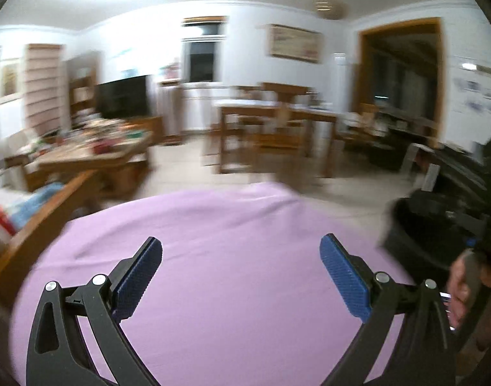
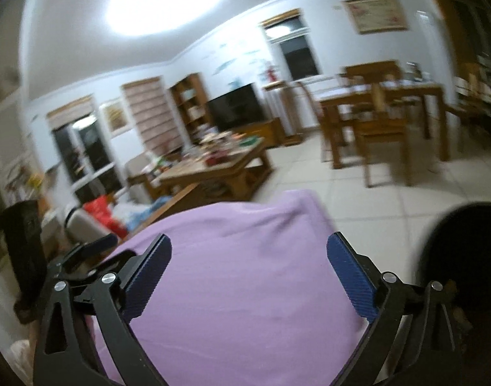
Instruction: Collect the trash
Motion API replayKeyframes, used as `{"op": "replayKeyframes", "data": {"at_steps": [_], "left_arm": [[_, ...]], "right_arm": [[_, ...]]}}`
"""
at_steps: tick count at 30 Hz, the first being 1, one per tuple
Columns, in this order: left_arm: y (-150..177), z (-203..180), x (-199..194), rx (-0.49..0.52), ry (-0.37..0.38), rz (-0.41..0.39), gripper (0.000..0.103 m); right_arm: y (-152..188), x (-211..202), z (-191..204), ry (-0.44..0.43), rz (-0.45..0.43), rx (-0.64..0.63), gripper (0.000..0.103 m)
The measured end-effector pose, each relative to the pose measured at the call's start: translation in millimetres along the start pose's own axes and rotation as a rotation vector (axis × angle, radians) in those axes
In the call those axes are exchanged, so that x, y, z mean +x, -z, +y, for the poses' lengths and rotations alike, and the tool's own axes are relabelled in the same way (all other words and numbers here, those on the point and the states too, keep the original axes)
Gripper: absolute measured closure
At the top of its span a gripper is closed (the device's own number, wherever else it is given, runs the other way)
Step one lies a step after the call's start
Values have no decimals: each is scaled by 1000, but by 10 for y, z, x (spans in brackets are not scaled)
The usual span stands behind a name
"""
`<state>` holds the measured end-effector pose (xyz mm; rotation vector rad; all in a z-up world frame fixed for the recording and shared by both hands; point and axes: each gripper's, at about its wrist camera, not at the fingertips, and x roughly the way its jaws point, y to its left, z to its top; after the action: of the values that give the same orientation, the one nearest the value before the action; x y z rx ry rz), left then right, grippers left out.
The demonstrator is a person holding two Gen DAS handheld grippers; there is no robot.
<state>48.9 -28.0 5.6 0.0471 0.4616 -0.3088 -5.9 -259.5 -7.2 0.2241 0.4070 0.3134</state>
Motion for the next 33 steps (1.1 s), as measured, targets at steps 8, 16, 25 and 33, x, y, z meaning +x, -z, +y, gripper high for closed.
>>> {"op": "replayKeyframes", "data": {"at_steps": [8,16,25,33], "left_arm": [[257,701,-149,-102,-234,-1,5],[217,943,-203,-154,-300,-31,5],[249,985,-160,-182,-301,-6,5],[303,1060,-150,-208,-320,14,5]], "right_arm": [[129,623,909,-27,-43,-91,6],[276,835,1111,58,-96,-145,6],[355,687,939,72,-133,-169,6],[390,615,977,59,-131,-230,6]]}}
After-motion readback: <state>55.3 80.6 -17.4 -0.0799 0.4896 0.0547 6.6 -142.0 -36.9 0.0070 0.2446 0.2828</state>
